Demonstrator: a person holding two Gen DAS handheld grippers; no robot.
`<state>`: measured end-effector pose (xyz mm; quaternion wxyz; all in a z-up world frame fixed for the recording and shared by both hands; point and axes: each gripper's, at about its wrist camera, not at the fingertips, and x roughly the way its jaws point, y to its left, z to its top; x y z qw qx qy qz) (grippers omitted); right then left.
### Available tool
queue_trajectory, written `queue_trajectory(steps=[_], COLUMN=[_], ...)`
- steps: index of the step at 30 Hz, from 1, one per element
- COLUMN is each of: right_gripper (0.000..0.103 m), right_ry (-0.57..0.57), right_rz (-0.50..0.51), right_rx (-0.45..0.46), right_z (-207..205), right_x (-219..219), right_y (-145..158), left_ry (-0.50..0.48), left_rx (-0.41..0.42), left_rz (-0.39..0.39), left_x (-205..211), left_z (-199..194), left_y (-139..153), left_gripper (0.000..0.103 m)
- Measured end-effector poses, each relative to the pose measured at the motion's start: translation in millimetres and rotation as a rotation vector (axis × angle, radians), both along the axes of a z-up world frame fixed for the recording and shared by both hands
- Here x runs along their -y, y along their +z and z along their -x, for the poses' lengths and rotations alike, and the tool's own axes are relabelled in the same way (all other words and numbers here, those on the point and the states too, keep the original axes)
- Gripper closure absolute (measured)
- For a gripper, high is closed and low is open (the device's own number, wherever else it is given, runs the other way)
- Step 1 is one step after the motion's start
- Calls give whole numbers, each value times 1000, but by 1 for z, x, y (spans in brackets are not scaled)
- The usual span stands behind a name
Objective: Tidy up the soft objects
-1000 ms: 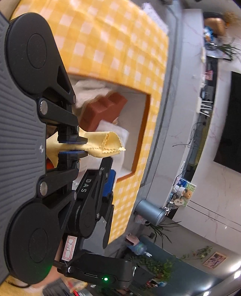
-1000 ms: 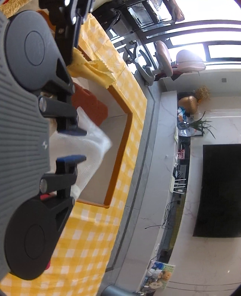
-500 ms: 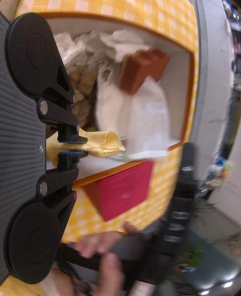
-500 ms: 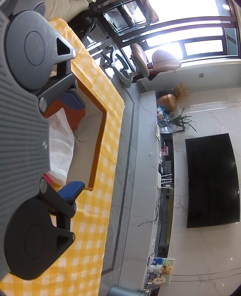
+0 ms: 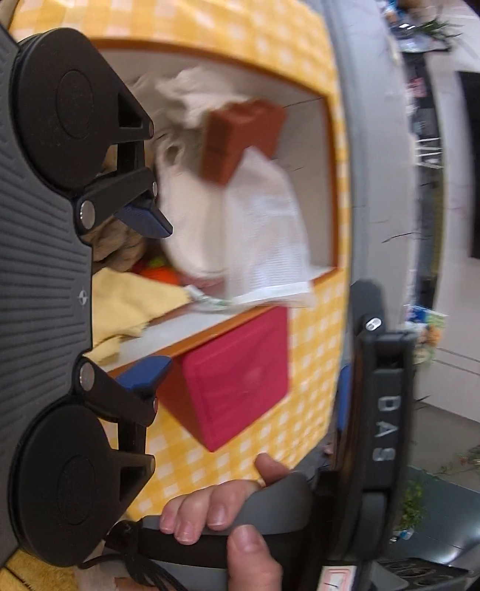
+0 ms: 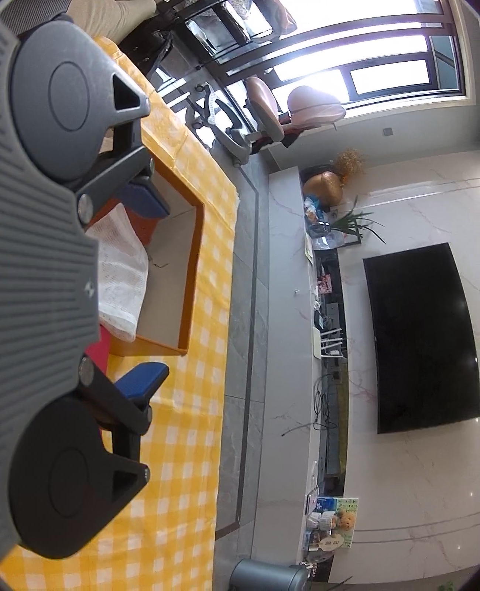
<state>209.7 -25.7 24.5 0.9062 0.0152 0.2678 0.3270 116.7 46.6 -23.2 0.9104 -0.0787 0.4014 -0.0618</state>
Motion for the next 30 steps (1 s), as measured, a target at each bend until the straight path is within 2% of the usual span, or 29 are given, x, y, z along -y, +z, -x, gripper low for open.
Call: queue_trajectory(steps=[5,9,11,14,17,24,30], right_gripper=[19,17,15,15,15,15,15], right_ry=[-94,-203,-283,-390,-420,-407,-386], right_rz=[-42,13,30,118,167,146,120], right_rx=[37,118,158,222,246,167,152], right_z=[8,25,34,49,61,84,101], right_x=[26,43,51,50,48,49,47], right_y=[15,24,27,25,20,3,-1], left_ry=[106,155,158,162,187,235,248], left_rx=[184,321,363,407,442,497,472], left_rz=[-112,-173,-197,-248,-241,-236,-226], left_x=[8,16,22,32,38,39,39], left_z=[18,31,35,41,43,43,39], left_y=[23,45,52,61,64,61,55], left_gripper=[16,13,13,12,12,12,12])
